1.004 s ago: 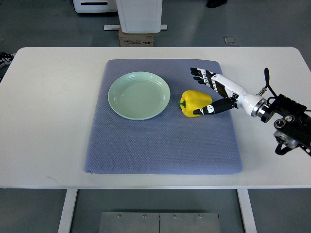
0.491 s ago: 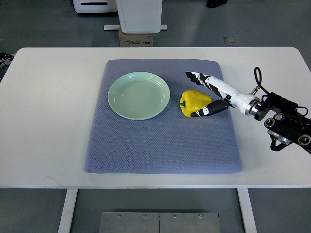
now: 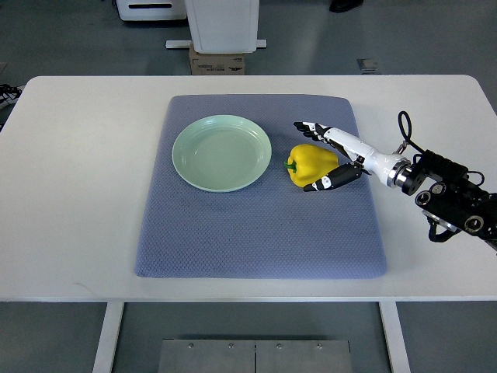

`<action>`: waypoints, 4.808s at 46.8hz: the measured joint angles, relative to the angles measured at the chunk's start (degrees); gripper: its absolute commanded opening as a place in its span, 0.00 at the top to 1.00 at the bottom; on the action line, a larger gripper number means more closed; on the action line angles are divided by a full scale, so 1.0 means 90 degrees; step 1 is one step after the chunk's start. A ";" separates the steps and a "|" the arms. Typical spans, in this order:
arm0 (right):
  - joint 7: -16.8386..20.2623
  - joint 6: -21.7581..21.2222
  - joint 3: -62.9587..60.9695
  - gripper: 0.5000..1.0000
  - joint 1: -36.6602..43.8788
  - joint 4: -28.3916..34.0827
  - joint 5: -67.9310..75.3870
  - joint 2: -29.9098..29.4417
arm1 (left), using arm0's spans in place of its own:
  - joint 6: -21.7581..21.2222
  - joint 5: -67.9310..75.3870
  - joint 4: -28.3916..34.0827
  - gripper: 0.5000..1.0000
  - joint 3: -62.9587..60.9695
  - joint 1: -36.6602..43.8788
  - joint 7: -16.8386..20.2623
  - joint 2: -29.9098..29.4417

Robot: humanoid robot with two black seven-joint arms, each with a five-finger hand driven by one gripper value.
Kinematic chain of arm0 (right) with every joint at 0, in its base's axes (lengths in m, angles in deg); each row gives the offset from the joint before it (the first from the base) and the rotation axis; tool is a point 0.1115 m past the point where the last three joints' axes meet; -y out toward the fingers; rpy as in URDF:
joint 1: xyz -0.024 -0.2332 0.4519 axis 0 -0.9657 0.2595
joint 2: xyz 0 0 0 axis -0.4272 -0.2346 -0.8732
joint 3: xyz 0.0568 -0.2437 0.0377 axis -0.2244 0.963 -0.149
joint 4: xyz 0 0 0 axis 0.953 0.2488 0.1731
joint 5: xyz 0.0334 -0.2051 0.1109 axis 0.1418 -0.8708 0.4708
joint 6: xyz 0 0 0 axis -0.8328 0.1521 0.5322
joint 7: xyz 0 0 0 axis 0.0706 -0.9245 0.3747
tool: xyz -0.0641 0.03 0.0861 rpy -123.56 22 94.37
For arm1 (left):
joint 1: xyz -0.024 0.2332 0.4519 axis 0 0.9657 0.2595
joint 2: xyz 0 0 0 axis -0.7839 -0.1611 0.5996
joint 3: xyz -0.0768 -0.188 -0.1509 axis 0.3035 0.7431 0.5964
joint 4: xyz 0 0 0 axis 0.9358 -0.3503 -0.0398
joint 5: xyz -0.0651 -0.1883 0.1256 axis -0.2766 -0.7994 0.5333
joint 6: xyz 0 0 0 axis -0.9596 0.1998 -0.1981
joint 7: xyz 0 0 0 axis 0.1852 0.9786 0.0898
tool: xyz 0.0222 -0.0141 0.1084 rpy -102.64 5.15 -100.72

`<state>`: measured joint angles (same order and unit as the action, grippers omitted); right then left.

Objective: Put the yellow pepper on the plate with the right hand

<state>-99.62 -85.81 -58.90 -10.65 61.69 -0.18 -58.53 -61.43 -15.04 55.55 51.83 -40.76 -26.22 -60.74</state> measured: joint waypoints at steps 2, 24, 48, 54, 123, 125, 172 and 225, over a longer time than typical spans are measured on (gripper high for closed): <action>0.0000 0.0013 0.0001 0.19 0.0000 -0.0016 0.0000 0.0001 | 0.0000 0.0000 0.0000 0.00 0.0000 0.0001 -0.0001 0.0000; -0.0003 0.0019 0.0143 0.31 0.0001 -0.0136 -0.0040 -0.0005 | -0.0002 -0.0001 0.0000 0.00 0.0000 0.0000 0.0000 0.0000; -0.0178 0.0008 0.0365 1.00 0.0109 -0.0134 -0.0041 0.0005 | -0.0002 -0.0001 0.0000 0.00 0.0000 0.0000 0.0000 0.0000; -0.0119 0.0004 0.0345 1.00 0.0189 -0.0131 -0.0028 0.0005 | -0.0002 -0.0001 0.0000 0.00 0.0000 0.0000 0.0000 0.0000; 0.2285 0.0134 0.0262 1.00 0.1218 -0.0146 0.0066 -0.1900 | 0.0000 -0.0002 0.0000 0.00 0.0000 0.0000 -0.0001 0.0000; 0.2386 0.0206 0.0259 1.00 0.1184 -0.0147 0.0072 -0.1900 | 0.0000 -0.0002 0.0000 0.00 0.0000 0.0000 0.0000 0.0000; 0.3081 0.0730 -0.0138 1.00 0.0822 -0.0092 0.0477 -0.1900 | -0.0002 -0.0003 0.0000 0.00 0.0000 0.0000 -0.0001 0.0000; 0.2712 0.0727 -0.2816 0.00 0.0133 0.0097 0.0816 -0.1851 | 0.0000 -0.0006 0.0000 0.00 0.0000 0.0001 0.0001 0.0000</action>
<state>-75.21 -79.27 -84.24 -9.46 62.56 7.17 -75.19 -61.43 -15.09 55.55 51.82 -40.75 -26.22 -60.74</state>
